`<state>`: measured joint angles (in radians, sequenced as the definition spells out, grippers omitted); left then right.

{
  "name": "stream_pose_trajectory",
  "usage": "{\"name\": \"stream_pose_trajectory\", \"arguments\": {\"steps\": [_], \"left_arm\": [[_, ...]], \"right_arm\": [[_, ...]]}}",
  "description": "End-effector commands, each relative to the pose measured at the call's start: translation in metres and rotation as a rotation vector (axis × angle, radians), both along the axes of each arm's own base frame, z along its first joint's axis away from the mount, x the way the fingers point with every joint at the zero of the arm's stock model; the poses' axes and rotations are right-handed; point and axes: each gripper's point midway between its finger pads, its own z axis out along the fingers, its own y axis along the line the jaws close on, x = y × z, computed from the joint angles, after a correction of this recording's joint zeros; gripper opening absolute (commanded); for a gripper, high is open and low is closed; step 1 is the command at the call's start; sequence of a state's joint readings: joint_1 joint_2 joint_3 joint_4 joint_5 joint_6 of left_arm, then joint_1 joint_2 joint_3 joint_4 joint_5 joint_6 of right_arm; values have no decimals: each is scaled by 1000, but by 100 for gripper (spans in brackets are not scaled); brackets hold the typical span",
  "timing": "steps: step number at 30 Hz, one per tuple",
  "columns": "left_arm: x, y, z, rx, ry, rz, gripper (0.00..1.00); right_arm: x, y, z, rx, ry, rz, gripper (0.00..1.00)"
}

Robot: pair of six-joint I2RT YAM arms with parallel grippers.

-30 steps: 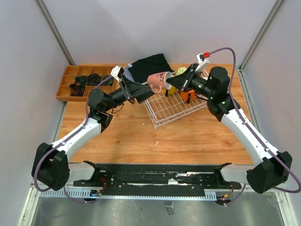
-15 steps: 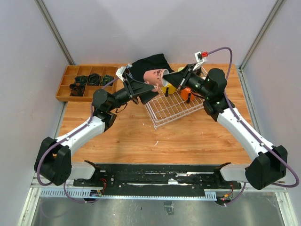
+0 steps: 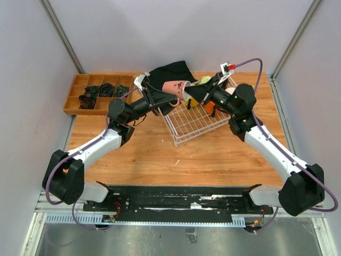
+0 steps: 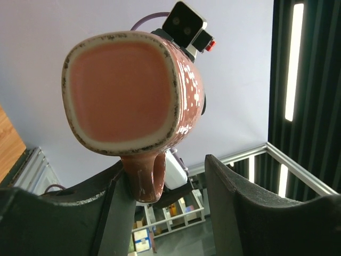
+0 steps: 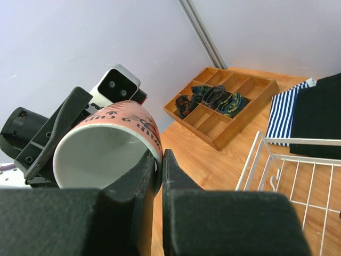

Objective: Load the cups into the dish rack

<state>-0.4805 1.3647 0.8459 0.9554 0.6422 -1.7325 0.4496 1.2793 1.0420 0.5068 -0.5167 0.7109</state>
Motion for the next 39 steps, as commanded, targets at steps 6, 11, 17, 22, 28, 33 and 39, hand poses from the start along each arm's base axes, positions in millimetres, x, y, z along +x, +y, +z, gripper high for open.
{"name": "stream_pose_trajectory", "arguments": {"steps": [6,11,17,22,28,33,39], "left_arm": [[-4,1,28,-52,-93,4,43],[-4,-2,25,-43,-98,-3,16],[-2,-2,12,-26,-98,8,0],[2,-4,5,10,-142,40,1],[16,-11,-12,97,-147,70,0],[42,-20,-48,336,-145,138,0],[78,-11,-85,633,-157,267,0]], "right_arm": [[-23,8,16,-2,-122,60,1],[-23,8,11,-16,-115,60,1],[-21,7,6,-35,-98,44,11],[-20,-3,1,-70,-87,-6,46],[-15,-49,-13,-137,-48,-156,61],[-12,-105,-42,-233,37,-334,65],[-20,-146,-47,-270,78,-445,67]]}}
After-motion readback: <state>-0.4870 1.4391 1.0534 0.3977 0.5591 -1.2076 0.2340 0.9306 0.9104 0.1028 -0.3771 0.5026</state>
